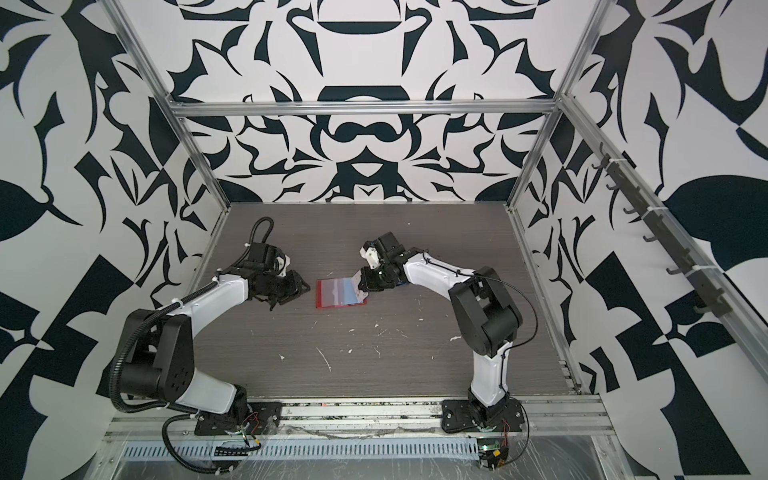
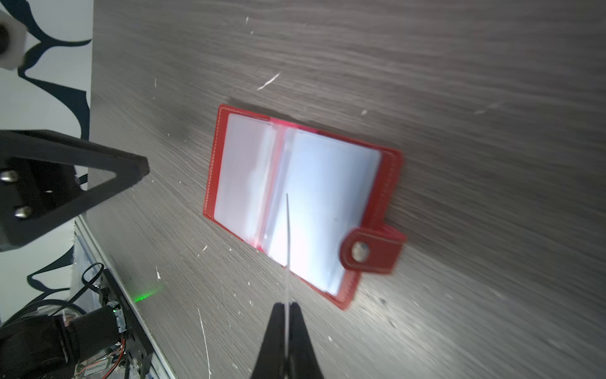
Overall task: Insert credit cards into a card holder
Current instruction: Insert the credit card into the card slot.
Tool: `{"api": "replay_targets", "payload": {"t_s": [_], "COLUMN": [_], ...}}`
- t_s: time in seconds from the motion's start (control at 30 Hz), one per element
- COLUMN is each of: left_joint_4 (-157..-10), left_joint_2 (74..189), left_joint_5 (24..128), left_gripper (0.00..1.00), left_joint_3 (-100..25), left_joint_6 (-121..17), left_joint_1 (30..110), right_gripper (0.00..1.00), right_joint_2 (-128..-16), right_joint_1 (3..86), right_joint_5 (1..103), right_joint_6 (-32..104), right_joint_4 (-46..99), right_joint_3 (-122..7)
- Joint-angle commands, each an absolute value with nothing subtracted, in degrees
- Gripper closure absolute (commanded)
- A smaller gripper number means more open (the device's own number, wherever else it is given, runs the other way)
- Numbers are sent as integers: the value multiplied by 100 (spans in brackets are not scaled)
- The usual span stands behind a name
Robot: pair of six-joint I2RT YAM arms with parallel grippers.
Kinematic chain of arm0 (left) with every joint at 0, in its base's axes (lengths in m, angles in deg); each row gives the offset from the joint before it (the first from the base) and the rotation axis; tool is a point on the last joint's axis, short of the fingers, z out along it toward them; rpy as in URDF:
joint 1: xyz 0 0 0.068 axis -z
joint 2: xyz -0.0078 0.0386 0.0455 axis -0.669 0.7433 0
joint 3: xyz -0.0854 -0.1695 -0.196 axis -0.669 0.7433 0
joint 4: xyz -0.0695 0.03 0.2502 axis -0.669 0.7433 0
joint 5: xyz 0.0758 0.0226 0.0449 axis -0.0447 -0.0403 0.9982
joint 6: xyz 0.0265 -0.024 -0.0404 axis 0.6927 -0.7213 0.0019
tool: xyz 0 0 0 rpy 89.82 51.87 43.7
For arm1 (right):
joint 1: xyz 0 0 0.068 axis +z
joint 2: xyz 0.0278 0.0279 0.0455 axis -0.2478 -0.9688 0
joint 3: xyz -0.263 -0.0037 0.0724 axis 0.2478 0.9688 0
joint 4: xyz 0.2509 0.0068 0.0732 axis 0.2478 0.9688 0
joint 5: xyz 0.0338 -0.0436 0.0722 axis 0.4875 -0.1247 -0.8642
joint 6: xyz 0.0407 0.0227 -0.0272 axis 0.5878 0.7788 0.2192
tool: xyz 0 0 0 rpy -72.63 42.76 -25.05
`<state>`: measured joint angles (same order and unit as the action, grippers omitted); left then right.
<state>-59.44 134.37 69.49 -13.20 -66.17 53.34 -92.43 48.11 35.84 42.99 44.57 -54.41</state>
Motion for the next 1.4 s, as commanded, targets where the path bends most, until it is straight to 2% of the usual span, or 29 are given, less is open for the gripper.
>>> {"api": "replay_targets", "payload": {"t_s": [0.0, 0.6, 1.1, 1.23, 1.37], "left_joint_4": [-6375, -7019, -7212, -7286, -7296], "left_joint_2": [13598, 14661, 14958, 15015, 15024], "left_joint_5": [6550, 6103, 5924, 5866, 5849], "left_gripper": [58, 65, 70, 75, 83], "left_joint_3": [-1198, -1247, -1292, -1281, -1279], "left_joint_6": [-6649, -6842, -6926, -6981, -6986], "left_joint_1": [5298, 5289, 5289, 5289, 5289], "right_gripper": [100, 100, 100, 100, 100], "right_joint_2": [-9279, -9983, -10259, -10317, -10352], "right_joint_1": [4819, 4912, 4978, 4985, 4981], "right_joint_5": [3304, 2588, 2586, 2534, 2537], "right_joint_6": [4657, 5013, 5136, 5205, 5275], "right_joint_4": [3993, 3524, 3425, 3317, 3196], "right_joint_3": [-5699, -5877, -5919, -5882, -5846]}}
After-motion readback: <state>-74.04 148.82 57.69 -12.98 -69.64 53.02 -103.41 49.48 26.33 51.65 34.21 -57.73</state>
